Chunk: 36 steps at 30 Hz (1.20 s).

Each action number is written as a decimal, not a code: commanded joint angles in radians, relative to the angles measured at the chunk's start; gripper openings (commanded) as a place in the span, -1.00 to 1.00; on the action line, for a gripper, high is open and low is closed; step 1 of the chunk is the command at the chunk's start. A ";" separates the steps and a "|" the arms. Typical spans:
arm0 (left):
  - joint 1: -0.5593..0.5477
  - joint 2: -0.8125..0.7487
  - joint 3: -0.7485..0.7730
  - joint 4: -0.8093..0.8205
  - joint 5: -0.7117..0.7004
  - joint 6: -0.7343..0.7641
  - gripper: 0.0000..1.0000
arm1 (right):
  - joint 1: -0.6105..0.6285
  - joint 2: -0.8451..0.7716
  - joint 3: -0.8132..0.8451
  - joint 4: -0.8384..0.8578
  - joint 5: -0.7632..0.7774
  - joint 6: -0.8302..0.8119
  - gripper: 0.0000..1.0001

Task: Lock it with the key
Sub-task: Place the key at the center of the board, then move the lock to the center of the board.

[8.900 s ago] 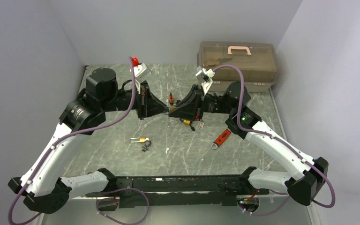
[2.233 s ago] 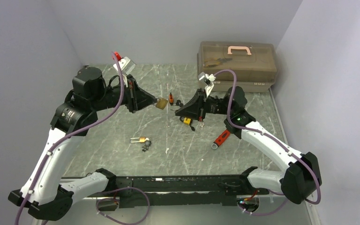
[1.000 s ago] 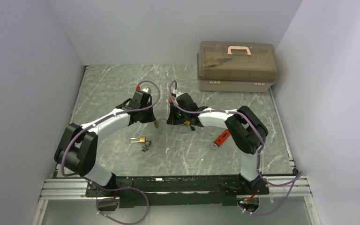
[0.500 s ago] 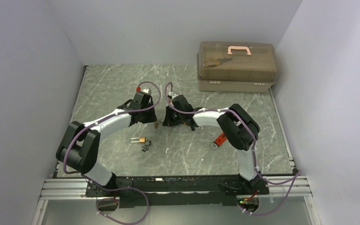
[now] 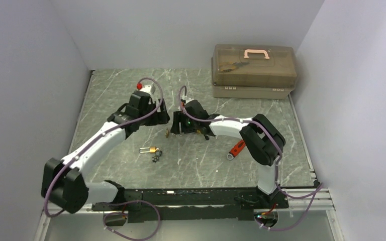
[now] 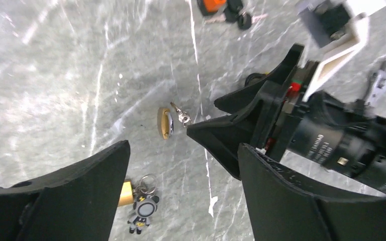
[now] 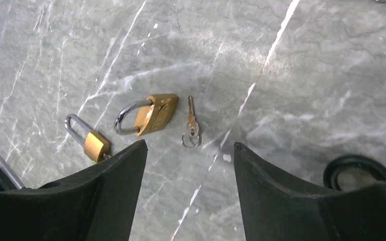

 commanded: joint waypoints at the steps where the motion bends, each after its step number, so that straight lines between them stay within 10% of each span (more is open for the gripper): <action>1: 0.040 -0.137 0.081 -0.110 0.004 0.073 0.73 | 0.050 -0.117 -0.036 -0.044 0.125 0.009 0.34; 28: 0.237 -0.463 0.111 -0.262 0.111 0.182 0.99 | 0.350 0.199 0.392 -0.410 0.390 -0.077 0.33; 36: 0.242 -0.454 0.111 -0.254 0.130 0.179 0.99 | 0.354 0.193 0.348 -0.420 0.398 -0.080 0.06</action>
